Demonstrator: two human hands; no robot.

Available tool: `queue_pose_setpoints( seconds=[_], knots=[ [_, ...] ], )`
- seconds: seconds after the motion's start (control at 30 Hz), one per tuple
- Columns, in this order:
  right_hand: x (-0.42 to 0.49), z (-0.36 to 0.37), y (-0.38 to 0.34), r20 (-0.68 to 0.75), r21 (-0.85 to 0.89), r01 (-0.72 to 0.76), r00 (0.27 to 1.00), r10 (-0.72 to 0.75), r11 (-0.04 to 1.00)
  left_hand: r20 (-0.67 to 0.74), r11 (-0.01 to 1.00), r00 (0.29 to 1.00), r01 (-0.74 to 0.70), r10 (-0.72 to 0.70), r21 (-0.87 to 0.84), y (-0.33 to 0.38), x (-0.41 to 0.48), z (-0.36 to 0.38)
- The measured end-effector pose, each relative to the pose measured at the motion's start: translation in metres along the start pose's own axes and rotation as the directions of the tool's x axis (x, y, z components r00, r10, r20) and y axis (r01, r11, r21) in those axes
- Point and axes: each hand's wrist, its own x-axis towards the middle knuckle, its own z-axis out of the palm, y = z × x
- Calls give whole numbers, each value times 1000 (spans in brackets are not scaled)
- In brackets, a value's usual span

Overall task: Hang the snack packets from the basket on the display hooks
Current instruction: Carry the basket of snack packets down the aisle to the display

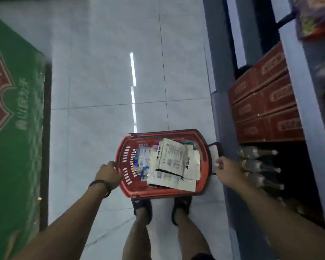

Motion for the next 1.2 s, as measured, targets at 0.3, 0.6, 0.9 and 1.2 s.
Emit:
queue_pose_setpoints(
  seconds=[0.3, 0.6, 0.9, 1.2],
  knots=[
    [120, 97, 18, 22, 203, -226, 974, 227, 953, 89, 888, 969, 248, -232, -387, -24, 143, 76],
    [135, 86, 28, 152, 484, -360, 932, 328, 798, 76, 834, 979, 202, -190, -513, -45, 150, 73],
    [-30, -1, 19, 34, 544, -362, 911, 412, 757, -137, 861, 989, -16, -63, -508, 7, 3, -43],
    [-254, -71, 15, -145, 761, -270, 816, 560, 590, -183, 851, 948, -314, 259, -421, 65, -137, -141]
  ],
)
